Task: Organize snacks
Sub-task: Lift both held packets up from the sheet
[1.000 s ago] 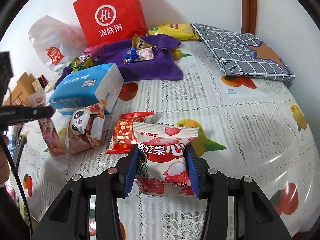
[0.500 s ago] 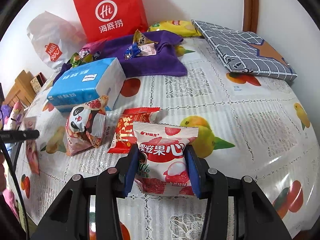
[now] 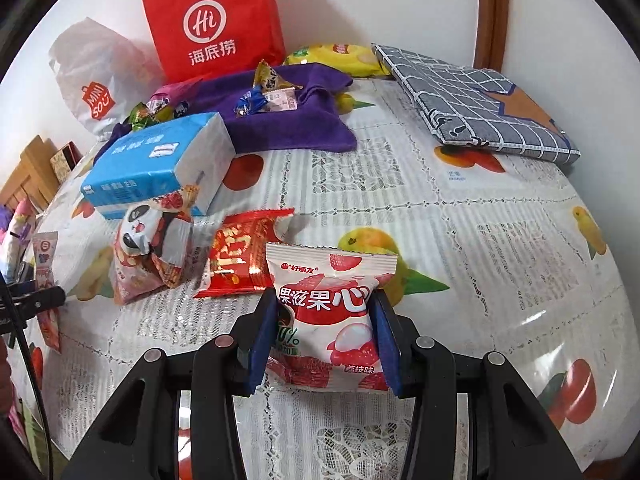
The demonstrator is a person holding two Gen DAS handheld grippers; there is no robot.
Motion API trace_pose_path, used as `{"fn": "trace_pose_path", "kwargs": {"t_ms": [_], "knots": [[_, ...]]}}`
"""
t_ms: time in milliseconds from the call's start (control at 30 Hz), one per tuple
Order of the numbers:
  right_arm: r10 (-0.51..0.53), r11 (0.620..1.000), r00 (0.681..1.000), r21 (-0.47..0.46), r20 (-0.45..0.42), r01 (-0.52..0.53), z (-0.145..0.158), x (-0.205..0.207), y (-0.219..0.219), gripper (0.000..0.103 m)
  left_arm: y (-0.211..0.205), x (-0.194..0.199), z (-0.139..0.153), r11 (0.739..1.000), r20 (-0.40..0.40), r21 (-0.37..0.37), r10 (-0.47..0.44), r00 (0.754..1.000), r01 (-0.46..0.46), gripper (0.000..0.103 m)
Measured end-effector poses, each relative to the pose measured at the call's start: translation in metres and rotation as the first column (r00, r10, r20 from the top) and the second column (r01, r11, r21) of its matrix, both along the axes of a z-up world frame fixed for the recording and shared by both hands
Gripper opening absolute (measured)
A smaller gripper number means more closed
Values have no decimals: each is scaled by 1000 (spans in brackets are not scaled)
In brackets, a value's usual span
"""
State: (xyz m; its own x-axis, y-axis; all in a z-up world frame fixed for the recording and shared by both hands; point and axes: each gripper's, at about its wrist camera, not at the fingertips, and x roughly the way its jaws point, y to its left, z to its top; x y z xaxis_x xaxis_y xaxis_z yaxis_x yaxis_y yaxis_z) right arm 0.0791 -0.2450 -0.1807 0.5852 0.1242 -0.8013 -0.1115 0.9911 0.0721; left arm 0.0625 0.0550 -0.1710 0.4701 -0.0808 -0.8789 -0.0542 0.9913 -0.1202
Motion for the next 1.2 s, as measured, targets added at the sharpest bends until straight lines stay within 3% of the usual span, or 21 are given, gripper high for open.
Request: {"fn": "trace_pose_path", "kwargs": {"t_ms": [33,100,133,233,367,600,700,767,933,1133,1200], "knots": [[-1,1000,1000,-2,0,1,-2,0,0,46,0,-3,0,1000,13,-7,8,1000,-8,58],[4,1000,1000,-1,15,-4,-5,0,0,47,-1,-6,-1,1000,34,-11,8,999,-8,41],[5,1000,1000,5,19,-5,-5,0,0,47,-3,-6,-2,1000,40,0,1,999,-1,24],[-2,999,1000,33,30,1,-7,3,-3,47,-7,1,-3,999,60,-22,-29,998,30,18],[-1,1000,998,4,56,0,-9,5,0,48,-2,11,-4,999,88,-31,-26,996,28,18],[17,1000,998,-24,56,-16,-12,8,4,55,-4,20,-11,999,164,52,-25,986,16,25],[37,999,998,-34,52,-35,-13,9,7,61,-12,16,-13,995,196,93,-49,979,31,34],[67,997,997,-26,40,-66,-13,11,10,71,-17,16,-13,994,193,98,-72,979,54,45],[73,997,997,-23,36,-72,-14,12,10,73,-19,15,-13,994,190,99,-72,979,54,54],[56,998,998,-12,35,-56,-13,12,8,72,-18,12,-13,995,193,94,-53,980,35,54],[44,999,998,-26,40,-43,-13,12,8,68,-15,8,-12,997,201,78,-44,979,29,38]]}}
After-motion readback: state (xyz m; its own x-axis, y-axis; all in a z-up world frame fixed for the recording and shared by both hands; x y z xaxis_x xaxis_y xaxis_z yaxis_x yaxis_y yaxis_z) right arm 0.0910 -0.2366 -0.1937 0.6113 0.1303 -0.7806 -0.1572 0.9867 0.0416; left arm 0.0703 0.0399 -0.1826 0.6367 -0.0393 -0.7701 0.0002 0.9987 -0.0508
